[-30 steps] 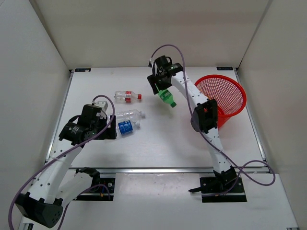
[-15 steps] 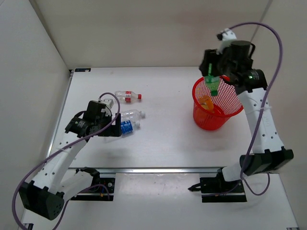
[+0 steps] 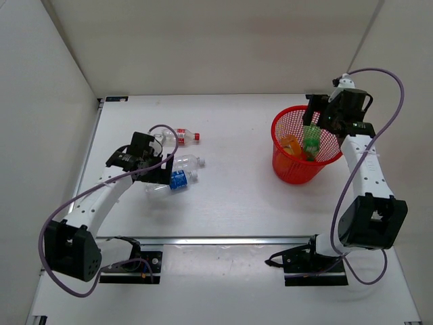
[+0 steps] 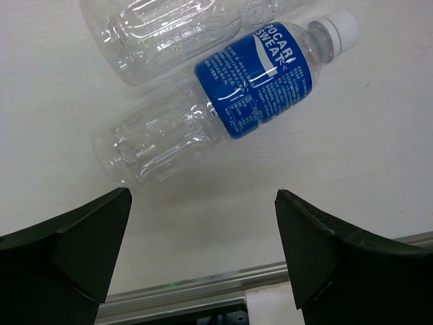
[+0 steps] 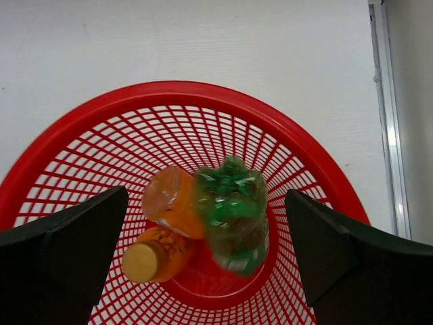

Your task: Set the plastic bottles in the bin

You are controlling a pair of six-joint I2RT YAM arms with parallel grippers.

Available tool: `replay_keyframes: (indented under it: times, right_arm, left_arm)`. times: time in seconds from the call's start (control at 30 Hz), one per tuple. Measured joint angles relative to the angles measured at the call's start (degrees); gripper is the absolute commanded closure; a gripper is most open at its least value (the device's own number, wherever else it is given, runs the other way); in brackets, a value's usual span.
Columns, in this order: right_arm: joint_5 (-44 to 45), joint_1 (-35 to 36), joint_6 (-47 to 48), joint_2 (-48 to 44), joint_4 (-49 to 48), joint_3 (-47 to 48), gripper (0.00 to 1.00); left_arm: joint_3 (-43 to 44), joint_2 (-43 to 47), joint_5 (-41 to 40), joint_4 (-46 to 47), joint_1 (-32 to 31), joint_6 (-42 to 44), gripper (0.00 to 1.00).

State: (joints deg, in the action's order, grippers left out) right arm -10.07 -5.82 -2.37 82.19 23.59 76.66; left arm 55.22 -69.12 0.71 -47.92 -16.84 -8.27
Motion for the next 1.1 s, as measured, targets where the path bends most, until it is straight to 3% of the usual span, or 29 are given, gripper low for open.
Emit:
replay_keyframes:
  times: [0.3,0.57,0.77,1.1]
  right_arm:
    - [-4.8,-0.5,-2.2,-6.2,-1.2,-3.2,0.01]
    - [-6.0,4.8,-3.7,-21.2,0.4,-8.7,0.01]
    - [-5.6,5.1,-3.7,-29.1,0.7,-12.7,0.01]
    - [-4.3,5.4,-3.4,-32.8,3.5,-15.7,0.01]
  left_arm:
    - [-0.1,-3.8,4.3,5.1,1.5,11.7,0.02]
    - [-0.3,-7.8,11.9,10.4,3.9,17.8,0.02]
    - [-2.0,-12.5,13.2,10.8,5.1,18.0,0.01]
    - [-4.2,-15.5,11.2,12.8,-1.2,13.5,0.03]
